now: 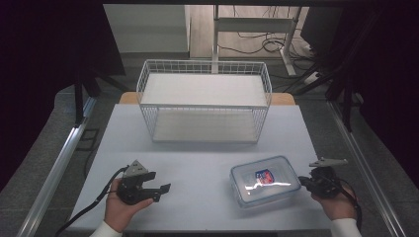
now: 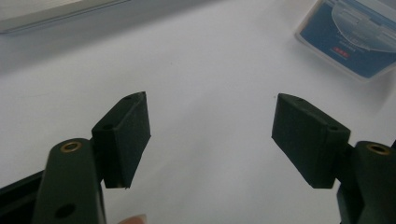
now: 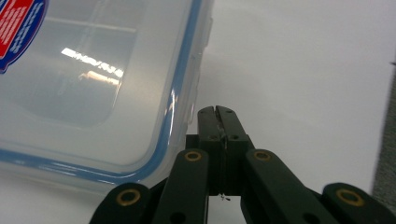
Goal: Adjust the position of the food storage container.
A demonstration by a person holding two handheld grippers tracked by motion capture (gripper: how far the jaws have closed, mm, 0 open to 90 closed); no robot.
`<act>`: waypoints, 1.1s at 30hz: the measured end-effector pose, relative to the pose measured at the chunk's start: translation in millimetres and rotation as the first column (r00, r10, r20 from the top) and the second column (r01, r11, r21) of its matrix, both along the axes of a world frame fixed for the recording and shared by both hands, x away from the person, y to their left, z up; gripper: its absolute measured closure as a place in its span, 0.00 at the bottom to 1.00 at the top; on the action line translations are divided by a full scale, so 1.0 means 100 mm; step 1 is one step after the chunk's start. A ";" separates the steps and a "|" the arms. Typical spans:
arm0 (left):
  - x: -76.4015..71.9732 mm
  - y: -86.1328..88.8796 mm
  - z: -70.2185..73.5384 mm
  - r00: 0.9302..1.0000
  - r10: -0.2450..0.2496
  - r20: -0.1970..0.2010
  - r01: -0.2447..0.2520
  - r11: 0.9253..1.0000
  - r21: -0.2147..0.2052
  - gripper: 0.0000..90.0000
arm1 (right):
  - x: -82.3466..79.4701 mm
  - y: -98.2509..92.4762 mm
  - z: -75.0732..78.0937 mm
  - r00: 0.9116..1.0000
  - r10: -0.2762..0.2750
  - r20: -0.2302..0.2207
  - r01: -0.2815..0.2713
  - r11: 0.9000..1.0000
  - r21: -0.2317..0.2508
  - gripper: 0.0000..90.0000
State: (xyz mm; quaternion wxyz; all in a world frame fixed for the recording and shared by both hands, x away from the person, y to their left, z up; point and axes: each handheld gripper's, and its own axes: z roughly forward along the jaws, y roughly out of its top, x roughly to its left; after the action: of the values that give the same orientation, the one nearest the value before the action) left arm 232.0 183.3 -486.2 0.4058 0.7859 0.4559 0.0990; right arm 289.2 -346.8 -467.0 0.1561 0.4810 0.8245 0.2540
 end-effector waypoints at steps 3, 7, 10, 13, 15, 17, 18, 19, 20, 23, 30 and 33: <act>0.01 0.03 0.00 1.000 0.009 0.003 -0.009 1.000 0.003 0.31 | -0.04 0.08 0.00 1.000 0.026 -0.005 -0.026 1.000 0.002 0.99; 0.03 0.05 0.00 1.000 0.010 0.002 -0.010 1.000 0.009 0.31 | -0.08 0.18 -0.01 0.999 0.051 -0.010 -0.051 0.999 0.011 0.99; 0.03 0.05 -0.01 1.000 0.009 0.001 -0.009 1.000 0.012 0.31 | -0.09 0.23 -0.01 0.998 0.062 -0.012 -0.062 0.998 0.013 0.99; 0.04 0.07 0.00 1.000 0.009 0.002 -0.009 1.000 0.015 0.31 | -0.10 0.38 -0.03 0.994 0.103 -0.021 -0.103 0.995 0.006 0.99; 0.05 0.10 -0.02 1.000 0.017 -0.007 -0.017 1.000 0.000 0.31 | -0.10 0.48 -0.03 0.991 0.129 -0.026 -0.129 0.992 0.011 0.99; 0.05 0.11 -0.02 1.000 0.020 -0.010 -0.020 1.000 0.000 0.31 | -0.12 0.58 -0.03 0.988 0.154 -0.027 -0.154 0.988 0.011 0.99; 0.05 0.12 -0.02 1.000 0.024 -0.011 -0.024 1.000 -0.003 0.31 | -0.12 0.58 -0.03 0.988 0.154 -0.027 -0.154 0.988 0.011 0.99; 0.05 0.14 -0.02 1.000 0.027 -0.011 -0.027 1.000 -0.003 0.31 | -0.13 0.70 -0.03 0.982 0.184 -0.030 -0.184 0.983 0.012 0.99; 0.06 0.15 -0.02 1.000 0.029 -0.012 -0.029 1.000 -0.005 0.31 | -0.14 0.75 -0.03 0.981 0.188 -0.035 -0.188 0.982 0.017 0.99; 0.06 0.16 -0.03 0.999 0.032 -0.014 -0.032 0.999 -0.008 0.31 | -0.15 0.90 -0.04 0.976 0.214 -0.041 -0.213 0.977 0.020 0.99; 0.07 0.21 -0.03 0.999 0.043 -0.012 -0.043 0.999 -0.006 0.31 | -0.10 1.23 -0.08 0.964 0.261 -0.048 -0.260 0.965 0.021 0.99; 0.07 0.22 -0.02 0.999 0.047 -0.007 -0.047 0.999 -0.008 0.31 | -0.07 1.35 -0.10 0.957 0.286 -0.050 -0.285 0.958 0.024 0.99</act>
State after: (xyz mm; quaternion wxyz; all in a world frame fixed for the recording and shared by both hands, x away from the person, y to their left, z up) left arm 238.5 205.1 -488.0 0.4050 0.7736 0.4762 0.1039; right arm 282.7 -211.6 -477.3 0.0919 0.3646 0.8870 0.2681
